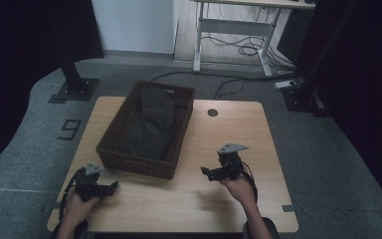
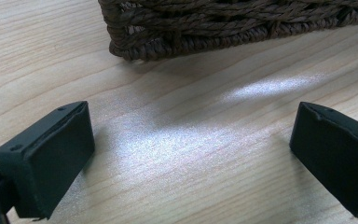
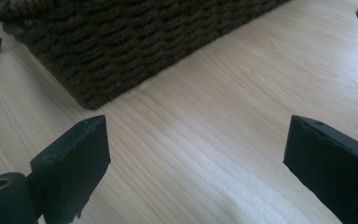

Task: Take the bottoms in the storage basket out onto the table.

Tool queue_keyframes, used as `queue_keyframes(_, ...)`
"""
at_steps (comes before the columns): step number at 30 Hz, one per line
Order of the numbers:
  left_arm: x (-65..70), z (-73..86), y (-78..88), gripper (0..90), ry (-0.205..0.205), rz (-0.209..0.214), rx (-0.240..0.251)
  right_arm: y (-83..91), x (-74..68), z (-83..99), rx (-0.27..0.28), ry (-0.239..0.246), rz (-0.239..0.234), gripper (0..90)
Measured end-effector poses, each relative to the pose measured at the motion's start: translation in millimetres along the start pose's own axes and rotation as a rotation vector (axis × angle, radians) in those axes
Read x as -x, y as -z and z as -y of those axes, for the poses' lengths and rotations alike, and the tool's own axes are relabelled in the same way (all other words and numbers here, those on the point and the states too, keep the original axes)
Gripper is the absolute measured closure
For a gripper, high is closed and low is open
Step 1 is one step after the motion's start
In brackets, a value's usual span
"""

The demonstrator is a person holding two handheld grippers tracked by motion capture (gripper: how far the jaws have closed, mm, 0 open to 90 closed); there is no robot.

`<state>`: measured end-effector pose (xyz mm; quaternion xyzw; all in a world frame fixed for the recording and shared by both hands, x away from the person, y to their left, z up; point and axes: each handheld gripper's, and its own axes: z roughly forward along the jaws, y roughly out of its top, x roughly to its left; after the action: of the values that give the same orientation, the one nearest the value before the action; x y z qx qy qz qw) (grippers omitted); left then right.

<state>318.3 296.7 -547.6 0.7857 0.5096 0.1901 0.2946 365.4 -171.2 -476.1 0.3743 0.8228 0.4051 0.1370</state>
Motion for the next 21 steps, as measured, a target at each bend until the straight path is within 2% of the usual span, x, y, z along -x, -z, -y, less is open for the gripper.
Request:
queue_keyframes(11, 0.2, 0.1, 0.2, 0.0, 0.0, -0.001, -0.001, -7.9, -6.2, -22.6, 0.006, 0.018, -0.029, 5.2)
queue_keyframes(21, 0.3, 0.3, 0.0, 0.0, 0.002, -0.002, 0.002, -15.9, -10.5, -40.0, 0.006, 0.041, -0.035, 4.6)
